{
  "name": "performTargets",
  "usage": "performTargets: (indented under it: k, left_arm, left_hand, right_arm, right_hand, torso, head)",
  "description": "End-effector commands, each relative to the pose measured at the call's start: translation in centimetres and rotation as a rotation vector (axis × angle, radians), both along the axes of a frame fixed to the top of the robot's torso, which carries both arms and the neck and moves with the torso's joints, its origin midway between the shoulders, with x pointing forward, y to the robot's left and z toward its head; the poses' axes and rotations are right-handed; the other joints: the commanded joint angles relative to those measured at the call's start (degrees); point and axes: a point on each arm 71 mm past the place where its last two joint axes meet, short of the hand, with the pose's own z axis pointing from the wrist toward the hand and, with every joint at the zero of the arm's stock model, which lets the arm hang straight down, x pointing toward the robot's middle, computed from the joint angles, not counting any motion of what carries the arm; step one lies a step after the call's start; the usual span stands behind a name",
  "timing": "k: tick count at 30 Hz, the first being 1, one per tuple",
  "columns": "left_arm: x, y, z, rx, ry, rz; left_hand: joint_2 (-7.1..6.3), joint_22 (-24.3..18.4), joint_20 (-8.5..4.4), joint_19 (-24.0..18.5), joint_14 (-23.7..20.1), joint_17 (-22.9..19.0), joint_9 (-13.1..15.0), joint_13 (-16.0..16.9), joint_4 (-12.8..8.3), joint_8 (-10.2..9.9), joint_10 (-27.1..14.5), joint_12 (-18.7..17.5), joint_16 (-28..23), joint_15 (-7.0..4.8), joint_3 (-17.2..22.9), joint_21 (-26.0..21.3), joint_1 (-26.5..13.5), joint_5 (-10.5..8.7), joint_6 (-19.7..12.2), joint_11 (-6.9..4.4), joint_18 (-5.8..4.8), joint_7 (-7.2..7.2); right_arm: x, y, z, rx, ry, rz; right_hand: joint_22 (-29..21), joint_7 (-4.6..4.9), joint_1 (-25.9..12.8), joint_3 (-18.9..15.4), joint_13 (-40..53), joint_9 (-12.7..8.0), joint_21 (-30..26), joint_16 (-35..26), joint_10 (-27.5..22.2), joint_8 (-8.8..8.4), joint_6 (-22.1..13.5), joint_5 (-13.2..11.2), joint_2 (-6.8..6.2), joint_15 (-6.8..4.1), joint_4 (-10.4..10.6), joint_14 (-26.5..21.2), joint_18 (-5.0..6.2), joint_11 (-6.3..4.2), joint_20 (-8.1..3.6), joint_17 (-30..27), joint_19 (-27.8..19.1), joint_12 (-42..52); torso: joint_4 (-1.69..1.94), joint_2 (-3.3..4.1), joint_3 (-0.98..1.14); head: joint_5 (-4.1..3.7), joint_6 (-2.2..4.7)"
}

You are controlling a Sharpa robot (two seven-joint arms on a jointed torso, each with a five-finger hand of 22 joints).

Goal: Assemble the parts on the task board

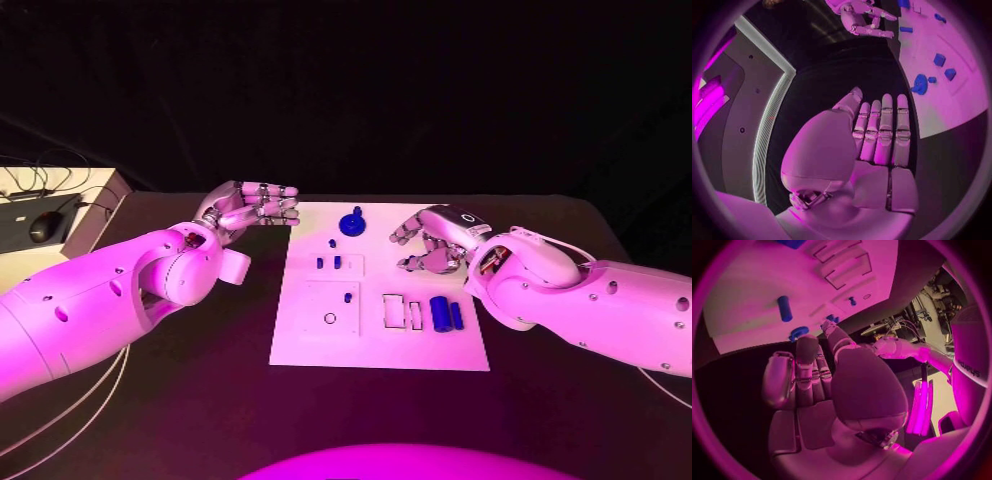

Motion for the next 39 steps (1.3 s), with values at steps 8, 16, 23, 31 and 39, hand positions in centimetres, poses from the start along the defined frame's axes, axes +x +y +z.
performTargets:
  k: [8,16,23,31,39]
  left_arm:
    - [-0.1,-0.2,0.0,-0.01,-0.012,-0.015]
    - [-0.2,-0.2,0.0,-0.01,-0.012,-0.015]
    - [-0.2,-0.2,0.0,-0.009,-0.012,-0.014]
    - [-0.2,-0.1,0.0,-0.009,-0.012,-0.013]
    - [-0.2,-0.1,0.0,-0.008,-0.011,-0.013]
  left_hand:
    - [-0.27,-0.1,-0.05,0.1,-0.1,0.1,0.0,-0.1,-0.4,0.0,-0.3,-0.2,0.0,0.06,0.0,0.3,0.0,0.14,0.3,0.01,-0.32,0.19]
    - [-0.27,-0.1,-0.05,0.1,-0.1,0.1,0.0,-0.1,-0.4,0.0,-0.3,-0.2,0.0,0.06,0.0,0.3,0.0,0.14,0.3,0.01,-0.32,0.19]
    - [-0.27,-0.1,-0.05,0.1,-0.1,0.1,0.0,-0.1,-0.4,0.0,-0.3,-0.2,0.0,0.06,0.0,0.3,0.0,0.14,0.3,0.01,-0.32,0.19]
    - [-0.2,-0.2,-0.07,0.1,0.0,0.1,0.0,-0.1,-0.4,0.0,-0.2,-0.2,0.1,0.04,0.1,0.4,0.0,0.14,0.3,-0.01,-0.32,0.2]
    - [-0.2,-0.2,-0.07,0.1,0.0,0.1,0.0,-0.1,-0.4,0.0,-0.2,-0.2,0.1,0.04,0.1,0.4,0.0,0.14,0.3,-0.01,-0.32,0.2]
  right_arm:
    - [1.2,-1.9,-0.6,-0.181,0.055,-0.018]
    - [1.7,-2.1,-1.2,-0.246,0.075,-0.026]
    - [1.8,-1.6,-1.5,-0.256,0.08,-0.019]
    - [1.8,-1.2,-1.8,-0.251,0.082,-0.011]
    - [1.6,-0.7,-2.3,-0.257,0.102,0.001]
  right_hand:
    - [2.2,-1.16,0.8,-0.7,0.0,0.0,0.6,0.2,-2.6,-0.17,0.0,-0.2,-1.72,0.54,2.5,0.0,-0.46,0.54,0.32,0.5,4.5,0.0]
    - [2.1,-1.14,0.9,-0.4,0.0,0.0,0.7,0.2,-1.4,-0.15,0.4,0.1,-1.23,0.43,2.3,0.0,-0.54,0.25,0.28,0.6,4.5,0.2]
    - [2.0,-0.99,0.2,0.7,0.0,0.0,0.9,-0.2,0.7,-0.17,1.3,0.2,0.03,0.28,1.0,0.1,-0.77,-0.16,0.15,0.4,4.5,-0.2]
    - [2.1,-0.94,-1.4,4.8,0.0,0.0,1.4,-0.6,5.3,-0.16,2.7,0.1,1.23,-0.99,0.5,0.5,-1.29,-1.93,-0.75,0.1,4.5,-0.5]
    - [2.0,-1.11,-2.4,8.0,0.1,0.0,1.6,-0.8,8.6,-0.16,4.8,-0.1,1.5,-1.21,-0.1,0.8,-1.91,-2.54,-1.38,-0.1,4.5,-0.6]
  torso:
    - [0.19,0.04,-0.09]
    - [0.29,0.02,-0.15]
    - [0.23,0.02,-0.13]
    - [0.24,0.05,-0.12]
    - [0.22,0.03,-0.08]
  head:
    - [-0.46,0.24]
    - [-0.67,0.15]
    - [-0.59,0.11]
    - [-0.61,0.07]
    - [-0.58,-0.03]
